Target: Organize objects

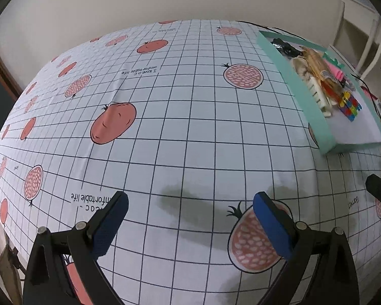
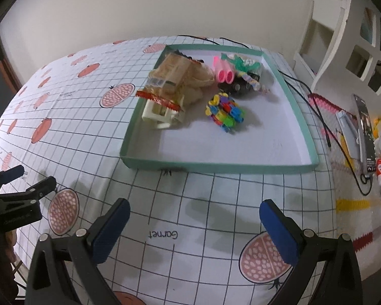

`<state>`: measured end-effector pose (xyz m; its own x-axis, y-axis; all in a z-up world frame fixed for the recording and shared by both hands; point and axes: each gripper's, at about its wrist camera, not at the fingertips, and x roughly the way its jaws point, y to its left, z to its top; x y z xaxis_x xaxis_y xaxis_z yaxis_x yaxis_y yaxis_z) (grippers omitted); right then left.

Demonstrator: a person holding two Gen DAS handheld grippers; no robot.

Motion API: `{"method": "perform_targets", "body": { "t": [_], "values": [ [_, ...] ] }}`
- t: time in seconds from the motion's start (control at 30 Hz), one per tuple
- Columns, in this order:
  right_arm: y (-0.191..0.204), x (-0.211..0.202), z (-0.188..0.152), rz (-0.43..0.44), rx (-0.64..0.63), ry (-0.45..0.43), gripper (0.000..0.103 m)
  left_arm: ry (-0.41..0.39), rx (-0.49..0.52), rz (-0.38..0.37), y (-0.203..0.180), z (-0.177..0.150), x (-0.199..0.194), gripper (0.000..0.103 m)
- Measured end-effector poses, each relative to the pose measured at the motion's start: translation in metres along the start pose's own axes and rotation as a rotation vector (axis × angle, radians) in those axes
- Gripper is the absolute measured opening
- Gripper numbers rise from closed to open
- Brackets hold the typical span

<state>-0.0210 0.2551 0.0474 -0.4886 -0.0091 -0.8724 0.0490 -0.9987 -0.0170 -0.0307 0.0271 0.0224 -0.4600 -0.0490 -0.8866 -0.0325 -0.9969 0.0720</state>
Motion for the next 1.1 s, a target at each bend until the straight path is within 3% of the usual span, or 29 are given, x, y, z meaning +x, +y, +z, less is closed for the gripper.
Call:
{"method": "perform_targets", "body": {
  "t": [0.37, 1.1],
  "values": [
    [-0.005, 0.012, -0.009, -0.004, 0.029, 0.032, 0.103, -0.002, 0.067, 0.003, -0.016, -0.005, 0.001, 0.099],
    [-0.002, 0.032, -0.026, -0.021, 0.007, 0.059, 0.103, -0.004, 0.005, -0.039, -0.009, -0.010, 0.007, 0.099]
  ]
}}
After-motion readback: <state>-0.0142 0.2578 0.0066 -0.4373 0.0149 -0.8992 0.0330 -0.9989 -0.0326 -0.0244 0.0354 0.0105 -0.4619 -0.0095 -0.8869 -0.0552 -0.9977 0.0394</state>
